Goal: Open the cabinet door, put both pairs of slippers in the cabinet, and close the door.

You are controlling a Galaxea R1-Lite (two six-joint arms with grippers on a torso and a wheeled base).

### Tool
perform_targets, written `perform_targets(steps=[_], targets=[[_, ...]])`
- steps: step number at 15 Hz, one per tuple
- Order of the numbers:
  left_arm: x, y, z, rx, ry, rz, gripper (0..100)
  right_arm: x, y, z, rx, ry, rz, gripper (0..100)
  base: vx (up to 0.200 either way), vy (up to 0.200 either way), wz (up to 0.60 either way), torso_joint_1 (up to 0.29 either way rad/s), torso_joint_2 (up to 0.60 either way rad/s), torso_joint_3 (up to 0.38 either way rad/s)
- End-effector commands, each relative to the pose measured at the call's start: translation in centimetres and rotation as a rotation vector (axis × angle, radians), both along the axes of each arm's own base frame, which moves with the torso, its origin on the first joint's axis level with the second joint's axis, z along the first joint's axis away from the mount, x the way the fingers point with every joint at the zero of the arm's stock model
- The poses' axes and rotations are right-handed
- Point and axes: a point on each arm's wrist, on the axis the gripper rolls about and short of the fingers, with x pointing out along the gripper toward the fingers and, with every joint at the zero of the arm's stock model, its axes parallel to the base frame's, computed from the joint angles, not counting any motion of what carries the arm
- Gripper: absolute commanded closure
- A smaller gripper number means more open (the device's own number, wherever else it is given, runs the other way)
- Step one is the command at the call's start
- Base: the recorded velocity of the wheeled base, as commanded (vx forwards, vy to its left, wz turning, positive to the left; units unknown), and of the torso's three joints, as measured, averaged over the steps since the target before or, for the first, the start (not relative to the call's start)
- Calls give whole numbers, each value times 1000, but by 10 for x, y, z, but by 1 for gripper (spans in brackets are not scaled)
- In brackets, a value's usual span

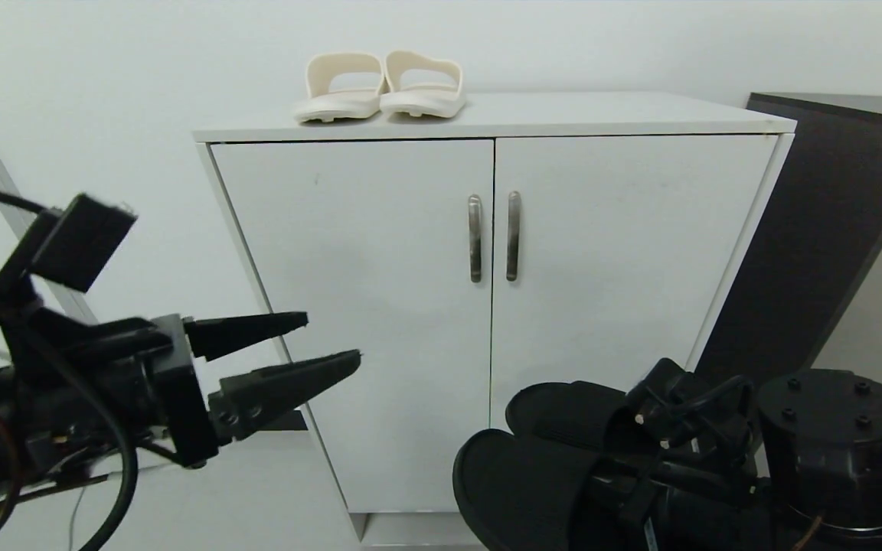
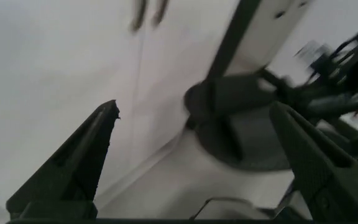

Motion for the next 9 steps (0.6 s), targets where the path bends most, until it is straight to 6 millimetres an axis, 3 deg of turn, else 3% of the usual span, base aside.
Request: perform_targets(steps=[1, 6, 9], targets=[[26, -36, 11, -13, 32, -102, 0, 0, 0, -1, -1, 3, 0, 100, 0, 0, 0, 0, 0, 0], [72, -86, 23, -31, 47, -186, 0, 0, 1, -8, -20, 28, 17, 100, 0, 0, 0, 0, 0, 0], [82, -96, 29, -91, 114, -372, 0, 0, 1, -10, -26, 33, 20, 100, 0, 0, 0, 0, 0, 0]])
